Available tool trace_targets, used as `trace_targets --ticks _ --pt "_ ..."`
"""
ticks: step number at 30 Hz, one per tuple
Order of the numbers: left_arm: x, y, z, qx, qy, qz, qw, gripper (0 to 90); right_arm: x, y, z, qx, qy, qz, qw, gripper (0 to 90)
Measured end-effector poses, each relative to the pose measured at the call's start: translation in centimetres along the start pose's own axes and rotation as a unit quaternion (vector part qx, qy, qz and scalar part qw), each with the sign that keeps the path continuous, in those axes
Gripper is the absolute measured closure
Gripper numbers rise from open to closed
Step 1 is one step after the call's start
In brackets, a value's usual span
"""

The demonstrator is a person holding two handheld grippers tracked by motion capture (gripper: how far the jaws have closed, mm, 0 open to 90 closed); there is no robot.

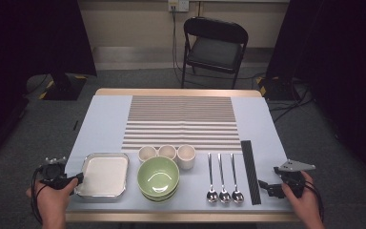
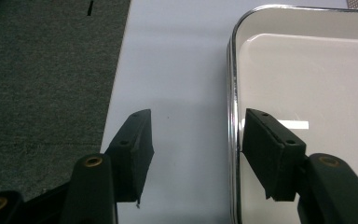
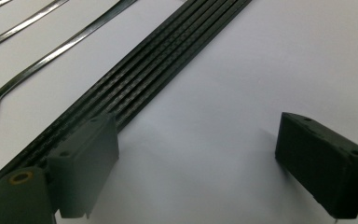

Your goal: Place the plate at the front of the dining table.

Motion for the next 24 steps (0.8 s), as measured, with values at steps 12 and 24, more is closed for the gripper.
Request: trace_targets --ticks 12,24 --pt "0.04 0.44 0.69 0.002 -0.024 0.013 0.9996 57.3 0.0 0.0 0.0 0.0 0.0 0.0 1.0 12.4" --pt "0.29 0.31 0.99 0.021 -0.033 -0.003 0.9992 68.5 0.0 0.0 0.0 0.0 0.0 0.0 1.0 12.3"
Point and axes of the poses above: each handheld gripper's, and its own axes: x roughly forward along the jaws, y roughly out of its top, z roughly to its right, the point moved 7 cm from there along x, roughly forward along the jaws, and after that the axes turned 6 degrees about x, right-handed, at the moved point
